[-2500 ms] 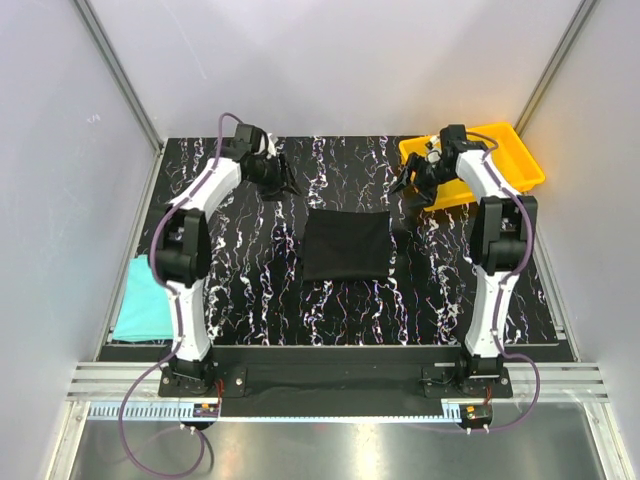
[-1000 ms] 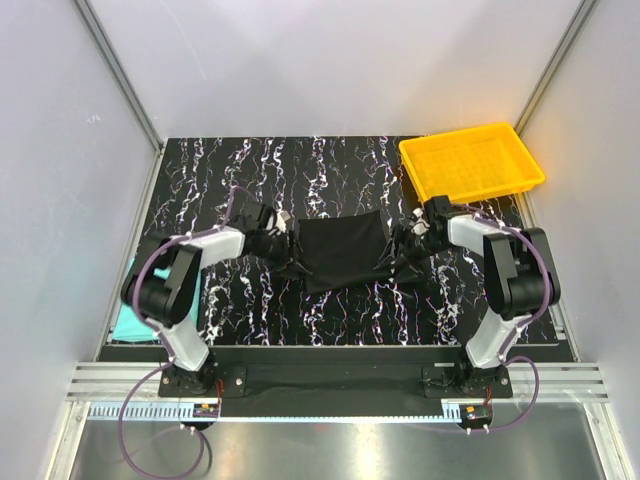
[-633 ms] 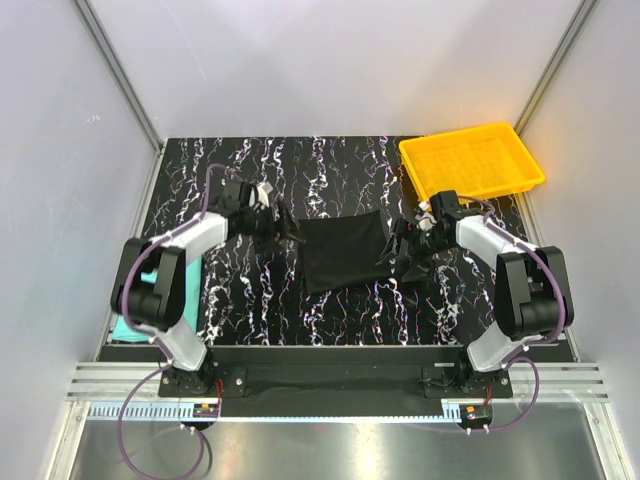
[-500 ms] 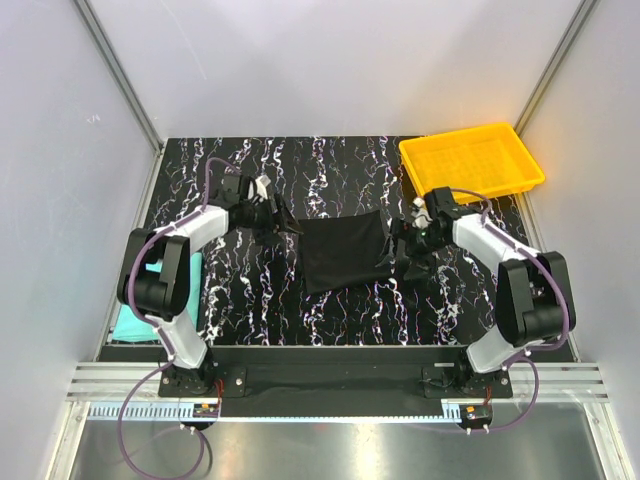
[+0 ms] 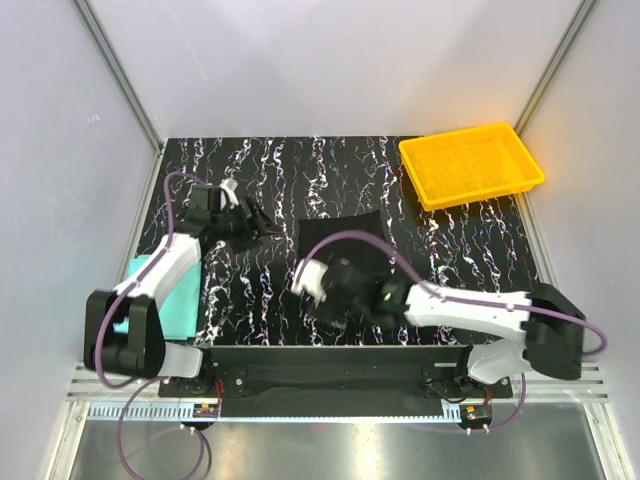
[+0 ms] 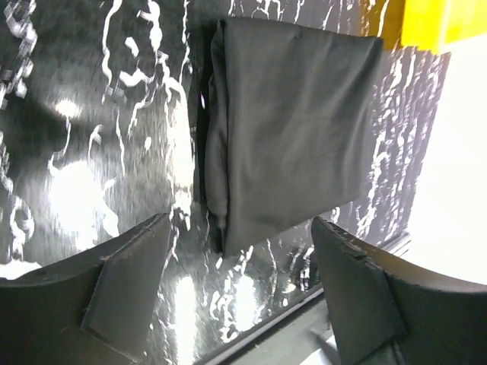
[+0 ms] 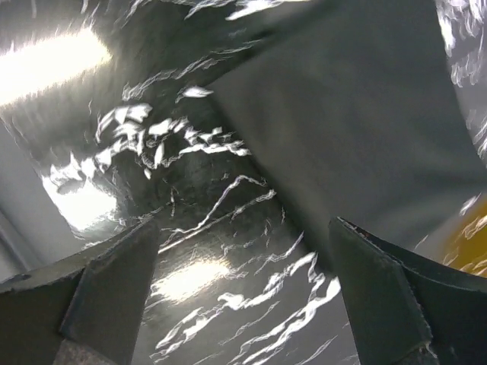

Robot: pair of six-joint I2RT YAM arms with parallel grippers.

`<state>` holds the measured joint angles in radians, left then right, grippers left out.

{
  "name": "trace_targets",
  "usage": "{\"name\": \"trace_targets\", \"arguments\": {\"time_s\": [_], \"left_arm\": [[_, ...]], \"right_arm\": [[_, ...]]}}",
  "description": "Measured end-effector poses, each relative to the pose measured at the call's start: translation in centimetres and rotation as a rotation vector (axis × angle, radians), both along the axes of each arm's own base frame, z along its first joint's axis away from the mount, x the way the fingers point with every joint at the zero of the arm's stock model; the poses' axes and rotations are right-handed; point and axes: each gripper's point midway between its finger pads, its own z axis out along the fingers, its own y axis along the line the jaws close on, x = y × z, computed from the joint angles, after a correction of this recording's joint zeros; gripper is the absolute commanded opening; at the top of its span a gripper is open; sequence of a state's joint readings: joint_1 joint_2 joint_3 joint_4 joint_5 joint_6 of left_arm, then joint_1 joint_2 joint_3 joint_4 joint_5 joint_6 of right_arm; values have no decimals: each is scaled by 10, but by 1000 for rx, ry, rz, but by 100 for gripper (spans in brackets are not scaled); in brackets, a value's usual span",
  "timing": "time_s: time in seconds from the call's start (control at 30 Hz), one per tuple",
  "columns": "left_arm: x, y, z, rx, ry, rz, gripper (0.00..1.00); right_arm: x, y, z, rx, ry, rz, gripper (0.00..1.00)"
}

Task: Fold and stack the t-shirts
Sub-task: Fold the tshirt, then neatly place the folded tshirt to the corner

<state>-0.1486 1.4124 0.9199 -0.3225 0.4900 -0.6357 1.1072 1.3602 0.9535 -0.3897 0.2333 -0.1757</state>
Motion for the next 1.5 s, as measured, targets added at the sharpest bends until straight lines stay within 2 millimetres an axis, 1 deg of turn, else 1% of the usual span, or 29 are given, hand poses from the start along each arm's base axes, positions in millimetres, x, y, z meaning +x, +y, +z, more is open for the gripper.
{"name": "trace_targets", "arguments": {"time_s": [0.03,0.13,0.17,0.23,0.3,0.33,0.37,0.43,0.47,0.53,0.63,0.67,0.7,0.83,0.87,0.93,0.97,1.0,1.03,1.17,1.3,1.37,1.5], "left_arm": [[-4,3,3,-4,-3,19,77],[-18,19,4,-11,10,93,77],[-23,25,3,-15,17,121,77],[-32,35,1,-18,32,170,79],[-40,43,2,-22,37,213,81],[-43,44,2,-25,38,222,81],[-47,44,4,-32,34,229,81],[-54,44,6,-43,25,238,82],[-57,45,6,-49,24,244,85],[-63,44,3,-55,30,249,89],[-70,46,-2,-62,52,260,93],[-71,47,-4,-63,56,263,94],[-73,47,-5,-65,60,265,94],[-74,48,-7,-76,71,263,99],[-75,47,-7,-77,73,260,99],[-75,46,-10,-81,86,252,99],[-74,45,-11,-86,95,247,99],[-73,43,-14,-92,106,239,99],[-72,41,-17,-101,117,231,99],[-62,33,-27,-153,158,211,99],[-49,26,-33,-208,177,211,99],[-42,20,-35,-231,178,207,99],[-35,-3,-43,-267,198,175,99]], "right_arm": [[-8,5,-12,-67,-60,89,95],[-22,14,-54,-252,-186,312,85],[-24,14,-66,-298,-211,362,74],[-23,13,-84,-384,-259,448,73],[-17,16,-90,-425,-302,494,72],[-14,21,-89,-431,-329,512,69],[-12,25,-89,-436,-356,532,63],[-8,30,-93,-453,-386,559,57],[-5,32,-95,-469,-405,566,55],[-1,38,-97,-475,-433,577,52],[6,47,-99,-470,-466,575,47],[10,52,-100,-466,-481,569,44],[11,52,-100,-466,-484,567,44],[26,59,-103,-456,-496,542,33],[30,58,-103,-456,-495,531,26],[37,53,-106,-455,-477,519,17],[40,51,-107,-455,-469,518,7],[42,49,-108,-456,-460,517,2],[43,48,-108,-453,-452,516,0],[48,47,-107,-446,-425,521,0],[52,35,-101,-438,-384,518,0],[56,30,-90,-415,-376,505,0],[62,27,-57,-345,-404,483,0]]}}
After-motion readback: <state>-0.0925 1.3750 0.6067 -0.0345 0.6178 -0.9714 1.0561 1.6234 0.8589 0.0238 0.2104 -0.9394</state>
